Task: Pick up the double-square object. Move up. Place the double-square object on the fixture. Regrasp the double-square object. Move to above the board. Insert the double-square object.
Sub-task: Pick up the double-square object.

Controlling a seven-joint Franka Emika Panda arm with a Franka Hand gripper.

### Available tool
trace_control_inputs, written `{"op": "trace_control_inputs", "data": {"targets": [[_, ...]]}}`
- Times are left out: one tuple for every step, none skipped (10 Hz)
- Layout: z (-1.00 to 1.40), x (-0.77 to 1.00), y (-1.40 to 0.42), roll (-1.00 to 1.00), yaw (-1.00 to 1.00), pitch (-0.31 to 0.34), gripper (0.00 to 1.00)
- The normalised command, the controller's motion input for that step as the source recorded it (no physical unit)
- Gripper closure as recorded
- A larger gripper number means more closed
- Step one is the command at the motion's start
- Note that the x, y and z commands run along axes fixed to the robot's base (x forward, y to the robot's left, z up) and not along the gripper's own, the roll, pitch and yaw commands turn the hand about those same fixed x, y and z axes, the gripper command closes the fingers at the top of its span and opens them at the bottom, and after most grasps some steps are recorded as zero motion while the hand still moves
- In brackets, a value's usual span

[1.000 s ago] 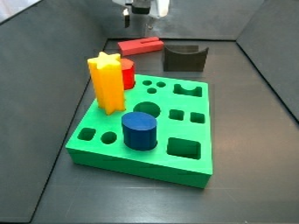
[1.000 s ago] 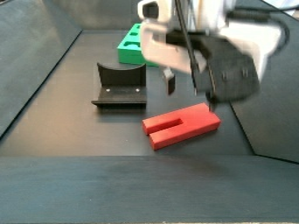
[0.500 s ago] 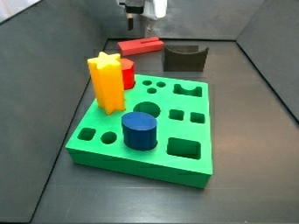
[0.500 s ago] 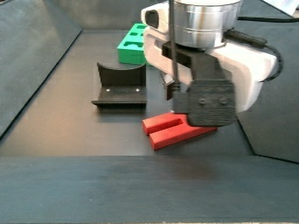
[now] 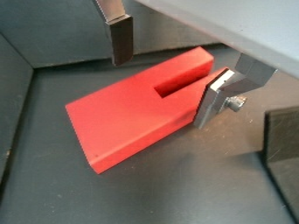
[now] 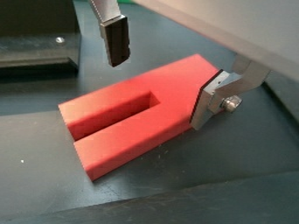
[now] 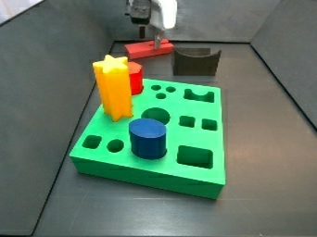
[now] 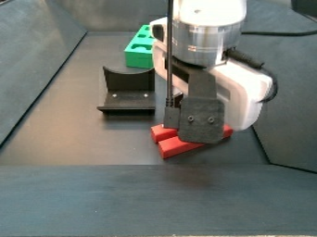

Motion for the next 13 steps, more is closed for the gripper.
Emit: {"op": "trace_control_inputs", "data": {"targets": [[-0.54, 0.0, 0.06, -0.19, -0.21, -0.237, 0.0], [-0.53, 0.0, 0.09, -0.2, -0.19, -0.234, 0.0], [-0.49, 0.0, 0.11, -0.22, -0.17, -0.24, 0.0], [-0.4, 0.0, 0.14, -0.27, -0.17, -0.259, 0.0], [-0.34, -0.02, 0.1, -0.29, -0.15, -0.291, 0.0], [-0.3, -0.17, 0.04, -0.24, 0.0, -0.371, 0.0], [-0.18, -0.11, 0.09, -0.18, 0.0, -0.283, 0.0], [0.0, 0.0, 0.0, 0.0, 0.0, 0.001, 0.0], [0.0, 0.0, 0.0, 0.0, 0.0, 0.0, 1.0], [0.0, 0.0, 0.0, 0.0, 0.0, 0.0, 1.0], [0.0, 0.0, 0.0, 0.0, 0.0, 0.0, 1.0], [0.0, 0.0, 0.0, 0.0, 0.0, 0.0, 1.0], [0.0, 0.0, 0.0, 0.0, 0.0, 0.0, 1.0]]}}
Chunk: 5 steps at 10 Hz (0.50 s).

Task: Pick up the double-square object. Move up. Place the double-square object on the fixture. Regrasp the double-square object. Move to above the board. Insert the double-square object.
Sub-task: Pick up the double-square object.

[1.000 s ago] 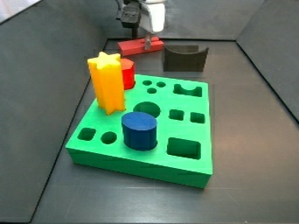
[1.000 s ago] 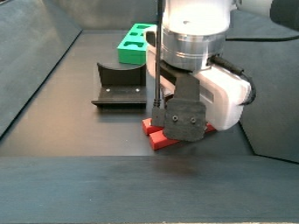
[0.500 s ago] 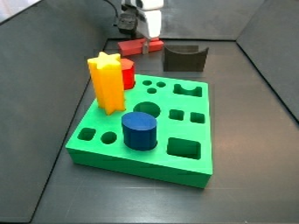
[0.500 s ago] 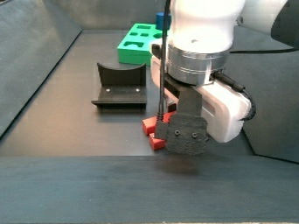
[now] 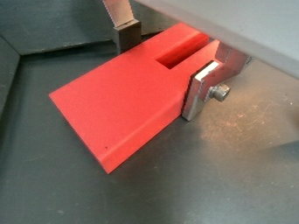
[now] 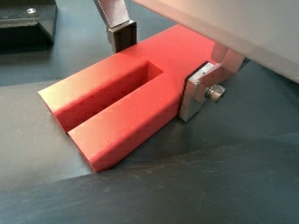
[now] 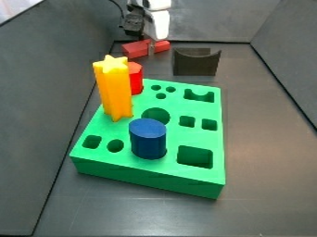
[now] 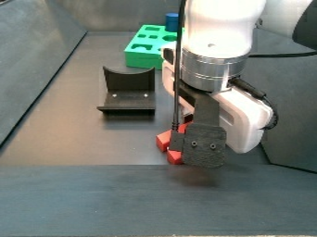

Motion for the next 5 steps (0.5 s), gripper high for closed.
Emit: {"op": "trace_control_inputs", "data": {"targets": [[0.0, 0.0, 0.0, 0.0, 0.0, 0.0, 1.0], [0.0, 0.0, 0.0, 0.0, 0.0, 0.0, 1.0], [0.0, 0.0, 0.0, 0.0, 0.0, 0.0, 1.0], [0.0, 0.0, 0.0, 0.0, 0.0, 0.0, 1.0], [0.0, 0.0, 0.0, 0.0, 0.0, 0.0, 1.0]]}}
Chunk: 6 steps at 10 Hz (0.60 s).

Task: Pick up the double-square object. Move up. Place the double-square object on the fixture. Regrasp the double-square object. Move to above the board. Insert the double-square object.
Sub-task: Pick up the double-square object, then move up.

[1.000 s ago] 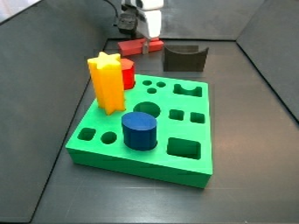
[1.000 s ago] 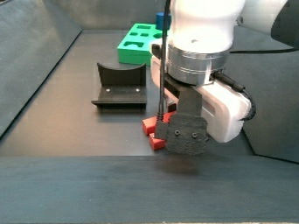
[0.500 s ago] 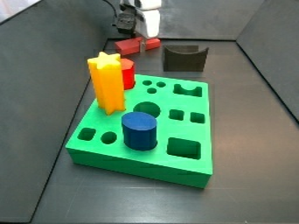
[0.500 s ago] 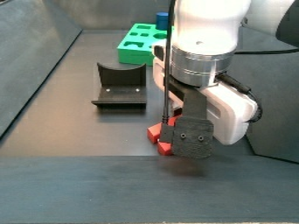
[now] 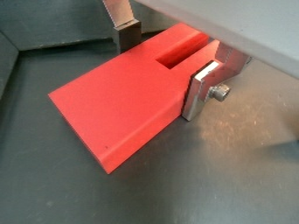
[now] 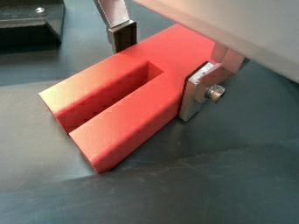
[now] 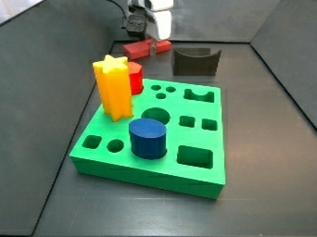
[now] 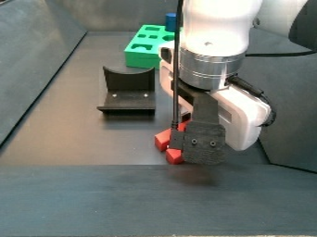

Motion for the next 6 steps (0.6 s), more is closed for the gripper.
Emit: {"op": "trace_control_inputs", "data": {"targets": [[0.0, 0.0, 0.0, 0.0, 0.0, 0.0, 1.0], [0.83, 0.0, 0.0, 0.0, 0.0, 0.0, 1.0], [0.82, -0.04, 0.05, 0.01, 0.03, 0.013, 1.0], [0.74, -0.08, 0.03, 0.01, 0.03, 0.042, 1.0], [0.59, -0.04, 0.01, 0.03, 0.01, 0.064, 1.0], [0.46, -0.03, 0.0, 0.05, 0.0, 0.087, 1.0]]}}
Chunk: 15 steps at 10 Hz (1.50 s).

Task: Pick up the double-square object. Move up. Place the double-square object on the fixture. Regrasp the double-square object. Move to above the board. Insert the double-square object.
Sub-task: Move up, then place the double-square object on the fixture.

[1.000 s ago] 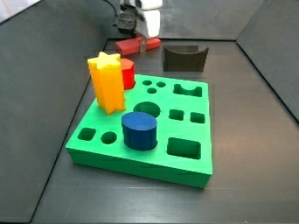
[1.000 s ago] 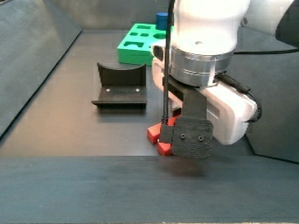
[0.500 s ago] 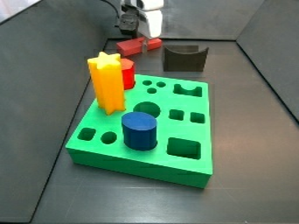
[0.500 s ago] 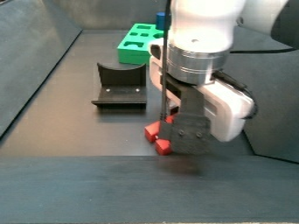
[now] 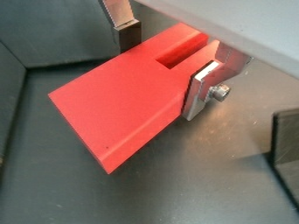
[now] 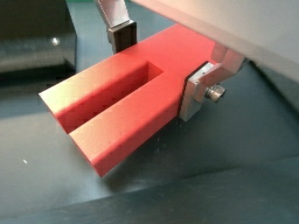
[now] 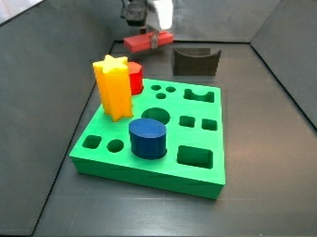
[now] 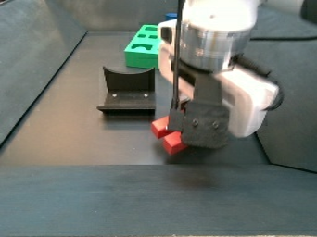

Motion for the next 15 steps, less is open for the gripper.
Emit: {"op": "trace_control_inputs", "data": {"targets": [[0.29, -0.01, 0.0, 0.07, 0.0, 0.112, 1.0], [0.21, -0.01, -0.01, 0.08, 0.01, 0.124, 1.0], [1.0, 0.0, 0.0, 0.0, 0.0, 0.0, 1.0], [1.0, 0.0, 0.0, -0.01, 0.0, 0.002, 1.0], [1.0, -0.01, 0.0, 0.0, 0.0, 0.023, 1.0], [1.0, -0.02, 0.0, 0.01, 0.0, 0.035, 1.0], [1.0, -0.02, 0.0, 0.04, 0.0, 0.06, 1.0], [1.0, -0.02, -0.01, 0.07, 0.0, 0.081, 1.0], [1.0, -0.03, -0.01, 0.08, 0.01, 0.097, 1.0], [1.0, -0.03, -0.01, 0.09, 0.02, 0.105, 1.0], [1.0, -0.03, -0.01, 0.08, 0.02, 0.101, 1.0], [1.0, -0.03, -0.01, 0.08, 0.02, 0.094, 1.0], [0.9, -0.03, -0.01, 0.07, 0.02, 0.091, 1.0], [0.73, -0.02, -0.01, 0.07, 0.02, 0.091, 1.0], [0.61, -0.02, 0.0, 0.07, 0.02, 0.092, 1.0]]}}
